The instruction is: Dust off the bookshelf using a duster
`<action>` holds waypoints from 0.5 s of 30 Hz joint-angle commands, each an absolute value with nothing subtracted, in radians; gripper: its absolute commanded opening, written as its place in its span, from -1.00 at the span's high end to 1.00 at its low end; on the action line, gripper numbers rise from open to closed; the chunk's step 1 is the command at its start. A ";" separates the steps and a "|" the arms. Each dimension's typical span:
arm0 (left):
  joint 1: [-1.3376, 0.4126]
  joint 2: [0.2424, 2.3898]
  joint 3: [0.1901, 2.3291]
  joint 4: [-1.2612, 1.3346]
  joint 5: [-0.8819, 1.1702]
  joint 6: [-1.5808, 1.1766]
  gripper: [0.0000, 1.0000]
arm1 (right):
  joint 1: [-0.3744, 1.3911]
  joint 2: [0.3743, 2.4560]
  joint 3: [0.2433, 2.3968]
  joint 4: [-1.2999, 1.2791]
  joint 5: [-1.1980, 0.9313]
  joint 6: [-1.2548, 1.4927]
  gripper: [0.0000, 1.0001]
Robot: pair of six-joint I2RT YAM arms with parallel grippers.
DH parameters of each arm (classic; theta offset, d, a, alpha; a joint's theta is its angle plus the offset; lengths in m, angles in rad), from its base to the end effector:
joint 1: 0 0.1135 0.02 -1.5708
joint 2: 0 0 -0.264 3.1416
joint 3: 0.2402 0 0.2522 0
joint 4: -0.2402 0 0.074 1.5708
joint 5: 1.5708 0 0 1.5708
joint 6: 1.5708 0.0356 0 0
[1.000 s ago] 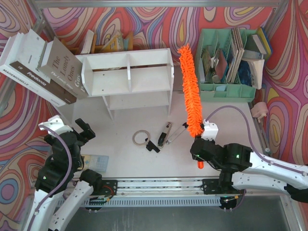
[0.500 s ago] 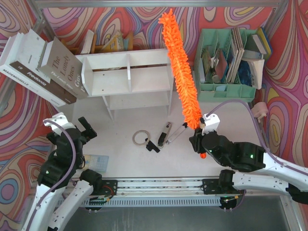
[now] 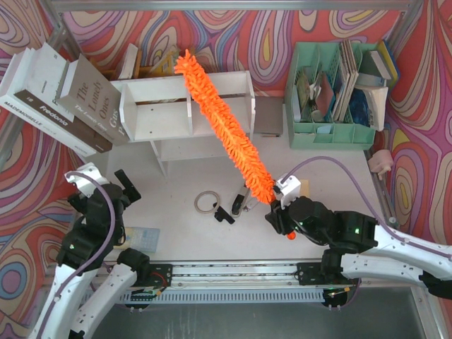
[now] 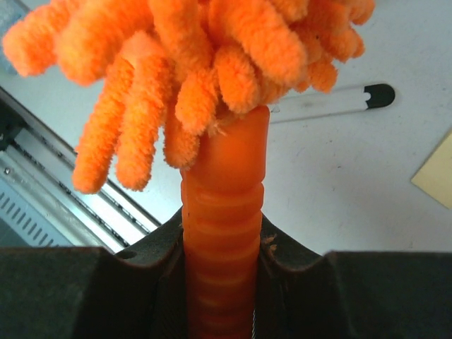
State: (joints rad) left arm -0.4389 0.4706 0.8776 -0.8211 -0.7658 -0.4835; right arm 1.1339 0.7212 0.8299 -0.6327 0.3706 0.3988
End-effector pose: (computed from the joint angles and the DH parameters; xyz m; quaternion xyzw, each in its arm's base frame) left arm 0.0803 -0.0104 0.3452 -0.2215 0.7720 0.0545 0.5933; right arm 0.0758 0.1318 0.3204 -0.2200 0.8275 0.2257 0.4646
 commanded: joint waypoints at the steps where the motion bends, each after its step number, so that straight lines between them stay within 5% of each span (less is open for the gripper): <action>1: -0.441 0.454 0.892 -0.844 -0.826 -0.498 -0.96 | 1.142 0.705 0.823 -0.546 0.325 0.393 1.00; 15: -0.441 0.441 0.892 -0.848 -0.856 -0.502 -0.97 | 1.325 0.797 0.845 -0.492 0.482 0.459 1.00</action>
